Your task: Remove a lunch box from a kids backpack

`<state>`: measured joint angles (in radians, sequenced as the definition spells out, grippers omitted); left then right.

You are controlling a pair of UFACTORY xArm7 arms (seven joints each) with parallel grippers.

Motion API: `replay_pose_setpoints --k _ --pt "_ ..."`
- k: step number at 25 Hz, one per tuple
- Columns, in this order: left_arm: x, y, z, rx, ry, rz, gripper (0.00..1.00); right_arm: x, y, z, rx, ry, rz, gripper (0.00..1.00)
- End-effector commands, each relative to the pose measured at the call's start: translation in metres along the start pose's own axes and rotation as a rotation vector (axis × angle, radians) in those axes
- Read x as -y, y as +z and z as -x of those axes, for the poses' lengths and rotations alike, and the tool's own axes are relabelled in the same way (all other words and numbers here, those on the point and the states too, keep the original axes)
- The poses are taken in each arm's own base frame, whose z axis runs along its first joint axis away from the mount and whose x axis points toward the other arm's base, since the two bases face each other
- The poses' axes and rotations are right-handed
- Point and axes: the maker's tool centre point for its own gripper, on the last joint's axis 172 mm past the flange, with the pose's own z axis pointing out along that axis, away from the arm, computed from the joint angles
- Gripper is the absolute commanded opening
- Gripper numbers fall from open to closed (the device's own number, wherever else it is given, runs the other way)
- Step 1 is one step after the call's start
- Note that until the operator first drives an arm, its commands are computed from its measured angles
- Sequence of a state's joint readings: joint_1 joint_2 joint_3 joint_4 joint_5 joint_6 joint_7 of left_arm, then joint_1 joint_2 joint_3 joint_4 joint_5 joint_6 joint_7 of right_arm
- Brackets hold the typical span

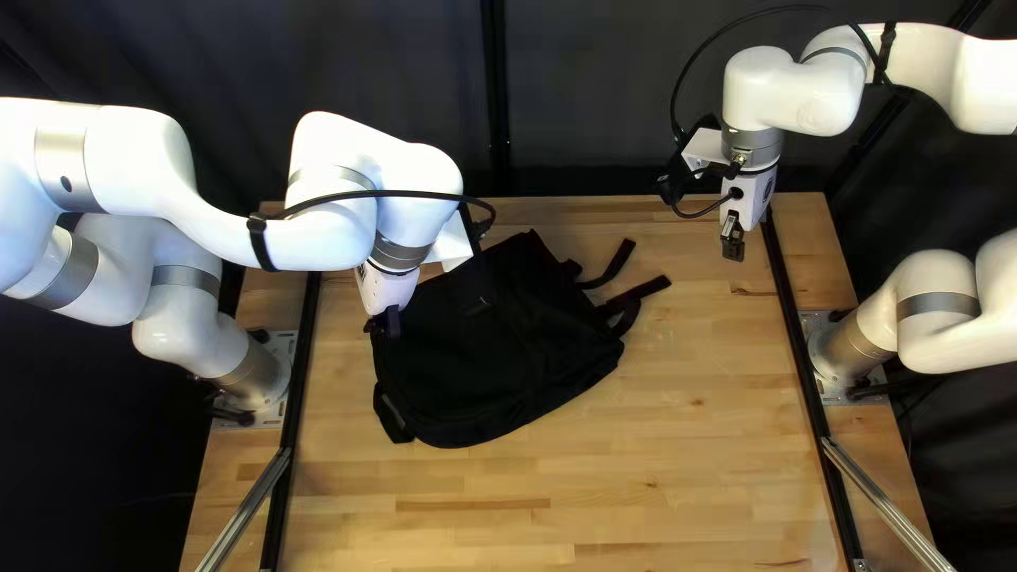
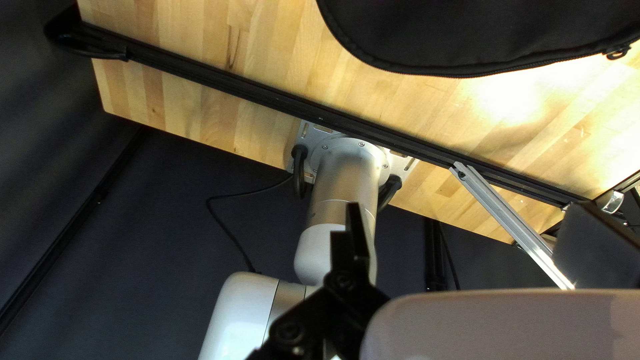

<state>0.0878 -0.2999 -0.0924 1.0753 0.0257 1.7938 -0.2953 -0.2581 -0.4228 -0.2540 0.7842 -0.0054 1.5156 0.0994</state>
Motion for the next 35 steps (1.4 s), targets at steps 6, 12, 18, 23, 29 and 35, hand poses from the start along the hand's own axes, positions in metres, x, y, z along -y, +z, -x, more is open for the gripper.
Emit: replay_pose_setpoints --k 6,12,18,23,29,35 --pt "-0.008 0.004 -0.002 0.0 -0.013 0.03 1.0 0.0 0.0 0.0 0.0 0.0 0.0 1.0" --pt "-0.044 0.005 0.0 -0.039 -0.028 0.022 1.0 0.0 0.0 0.0 0.0 0.0 0.0 1.0" --pt "-0.117 0.041 -0.003 -0.102 -0.089 0.011 1.0 0.0 0.0 0.0 0.0 0.0 0.0 1.0" --pt "-0.16 0.091 0.003 -0.119 -0.172 0.03 1.0 0.0 0.0 0.0 0.0 0.0 0.0 1.0" --pt "-0.183 0.11 0.013 -0.108 -0.261 0.05 1.0 0.0 0.0 0.0 0.0 0.0 0.0 1.0" --pt "-0.169 0.097 0.017 -0.087 -0.258 0.055 1.0 0.0 0.0 0.0 0.0 0.0 0.0 1.0"
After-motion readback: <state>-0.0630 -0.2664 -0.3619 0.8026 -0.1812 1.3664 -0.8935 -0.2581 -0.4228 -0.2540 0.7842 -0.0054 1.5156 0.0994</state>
